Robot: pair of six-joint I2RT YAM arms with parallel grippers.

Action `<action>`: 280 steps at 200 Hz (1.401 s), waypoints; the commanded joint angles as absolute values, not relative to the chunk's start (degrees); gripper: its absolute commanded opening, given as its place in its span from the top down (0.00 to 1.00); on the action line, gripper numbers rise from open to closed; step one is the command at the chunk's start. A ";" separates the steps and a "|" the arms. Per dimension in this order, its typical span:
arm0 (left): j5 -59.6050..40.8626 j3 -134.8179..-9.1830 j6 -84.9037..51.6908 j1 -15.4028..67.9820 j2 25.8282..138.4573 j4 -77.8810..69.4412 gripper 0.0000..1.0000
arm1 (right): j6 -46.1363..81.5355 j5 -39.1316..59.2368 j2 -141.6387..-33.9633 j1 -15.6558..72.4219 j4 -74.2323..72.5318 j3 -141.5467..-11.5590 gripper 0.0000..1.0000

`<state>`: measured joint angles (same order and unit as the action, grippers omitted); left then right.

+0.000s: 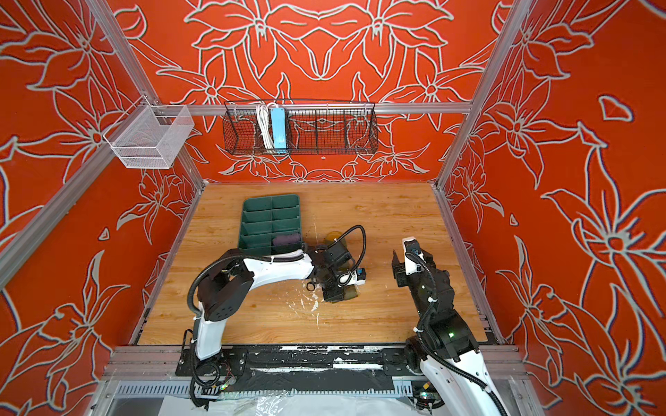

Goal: Roll the socks

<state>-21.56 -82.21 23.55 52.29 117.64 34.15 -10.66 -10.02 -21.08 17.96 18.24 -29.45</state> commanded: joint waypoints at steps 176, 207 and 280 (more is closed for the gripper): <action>-36.46 -86.92 24.10 50.10 130.10 41.92 0.71 | -67.54 1.76 -36.63 42.24 27.61 -27.01 0.31; -36.66 -86.83 24.08 50.01 130.12 41.40 0.71 | -68.29 2.95 -41.88 42.45 28.52 -26.36 0.31; -36.13 -87.63 24.56 50.02 130.69 42.32 0.71 | -68.20 4.93 -55.13 44.12 24.63 -26.53 0.31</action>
